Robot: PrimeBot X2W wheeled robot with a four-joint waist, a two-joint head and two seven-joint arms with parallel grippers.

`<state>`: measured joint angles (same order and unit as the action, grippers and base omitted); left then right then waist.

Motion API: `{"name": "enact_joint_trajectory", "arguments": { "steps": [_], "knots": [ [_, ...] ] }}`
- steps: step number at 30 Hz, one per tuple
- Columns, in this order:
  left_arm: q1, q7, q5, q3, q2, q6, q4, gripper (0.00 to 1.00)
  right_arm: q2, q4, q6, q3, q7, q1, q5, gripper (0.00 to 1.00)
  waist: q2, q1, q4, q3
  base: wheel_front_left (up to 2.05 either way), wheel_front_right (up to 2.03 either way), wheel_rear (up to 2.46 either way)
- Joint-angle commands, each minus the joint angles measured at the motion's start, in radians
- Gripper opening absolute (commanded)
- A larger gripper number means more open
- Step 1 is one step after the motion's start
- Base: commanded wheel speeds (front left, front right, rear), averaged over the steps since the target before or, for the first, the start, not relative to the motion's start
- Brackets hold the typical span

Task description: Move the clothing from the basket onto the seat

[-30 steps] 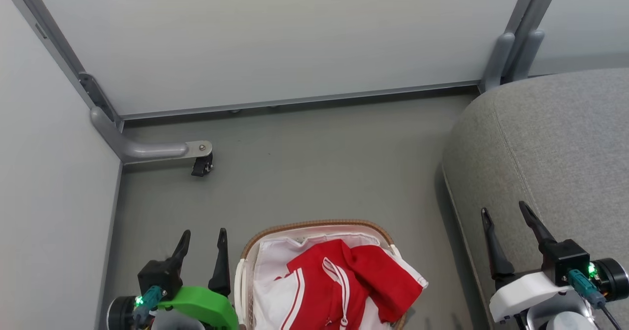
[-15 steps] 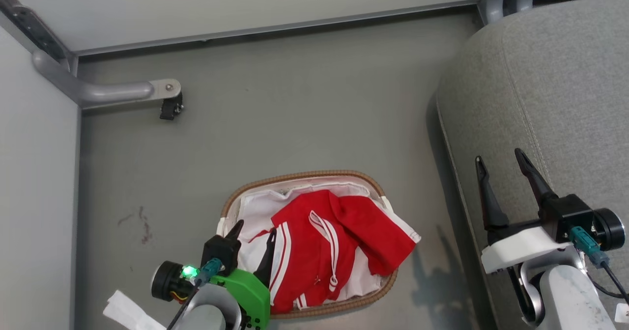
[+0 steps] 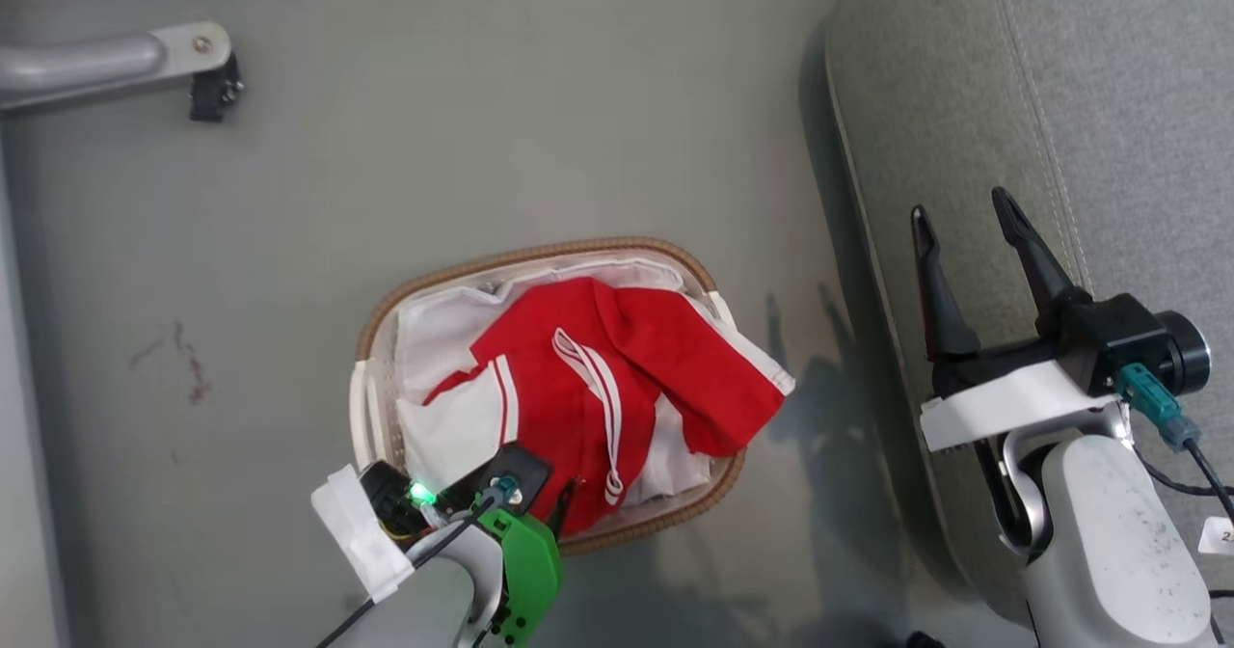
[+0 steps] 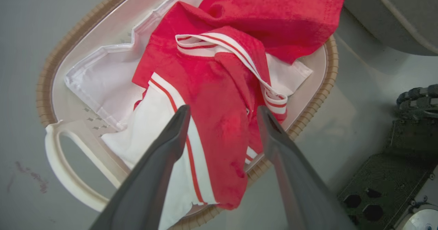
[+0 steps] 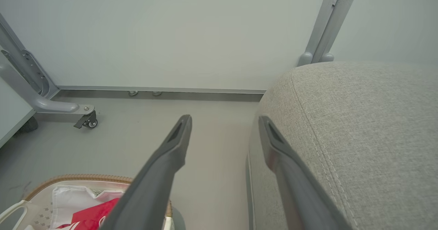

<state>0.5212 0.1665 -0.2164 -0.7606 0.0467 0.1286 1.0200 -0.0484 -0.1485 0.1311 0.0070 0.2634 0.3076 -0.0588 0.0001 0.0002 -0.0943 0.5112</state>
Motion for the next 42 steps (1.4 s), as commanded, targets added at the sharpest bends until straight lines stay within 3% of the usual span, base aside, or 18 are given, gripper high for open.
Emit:
{"name": "enact_joint_trajectory", "arguments": {
  "steps": [1,10,21,29,30,31,32,33,42],
  "knots": [
    [0.030,-0.001,-0.006,-0.026,0.006,0.003,0.013,1.00,-0.004,0.006,-0.001,0.003,0.002,0.019,-0.009,1.00,-0.0001,-0.0002,-0.058,0.083,0.00,0.00,0.00],
    [0.109,-0.006,0.019,-0.141,0.010,0.003,0.145,1.00,-0.003,0.010,-0.001,0.032,0.002,0.053,-0.042,1.00,-0.0001,-0.0002,-0.100,0.158,0.00,0.00,0.00],
    [0.197,-0.008,0.051,-0.165,0.055,-0.120,0.244,1.00,-0.003,0.014,-0.001,0.052,0.002,0.082,-0.078,1.00,-0.0001,-0.0002,-0.145,0.214,0.00,0.00,0.00],
    [0.220,-0.024,0.011,-0.137,0.067,-0.166,0.261,0.98,-0.003,0.008,-0.001,0.064,0.002,0.091,-0.097,1.00,-0.0001,-0.0002,-0.163,0.224,0.00,0.00,0.00],
    [0.222,-0.026,0.007,-0.135,0.068,-0.166,0.262,0.85,-0.003,0.008,-0.001,0.065,0.002,0.091,-0.099,1.00,-0.0001,-0.0002,-0.164,0.224,0.00,0.00,0.00],
    [0.225,-0.028,0.001,-0.132,0.068,-0.166,0.263,0.45,-0.003,0.006,-0.001,0.066,0.002,0.091,-0.101,1.00,-0.0001,-0.0002,-0.165,0.223,0.00,0.00,0.00],
    [0.227,-0.026,-0.004,-0.129,0.068,-0.165,0.263,0.19,-0.003,0.005,-0.001,0.067,0.002,0.091,-0.103,1.00,-0.0001,-0.0002,-0.166,0.221,0.00,0.00,0.00],
    [0.227,-0.019,-0.006,-0.127,0.068,-0.160,0.264,0.00,-0.003,0.003,-0.001,0.066,0.002,0.091,-0.102,1.00,-0.0001,-0.0002,-0.166,0.219,0.00,0.00,0.00],
    [0.187,0.051,-0.071,-0.087,0.053,-0.139,0.261,0.00,-0.003,-0.009,-0.001,0.062,0.002,0.062,-0.089,1.00,-0.0001,-0.0002,-0.152,0.153,0.00,0.00,0.00]
  ]
}}
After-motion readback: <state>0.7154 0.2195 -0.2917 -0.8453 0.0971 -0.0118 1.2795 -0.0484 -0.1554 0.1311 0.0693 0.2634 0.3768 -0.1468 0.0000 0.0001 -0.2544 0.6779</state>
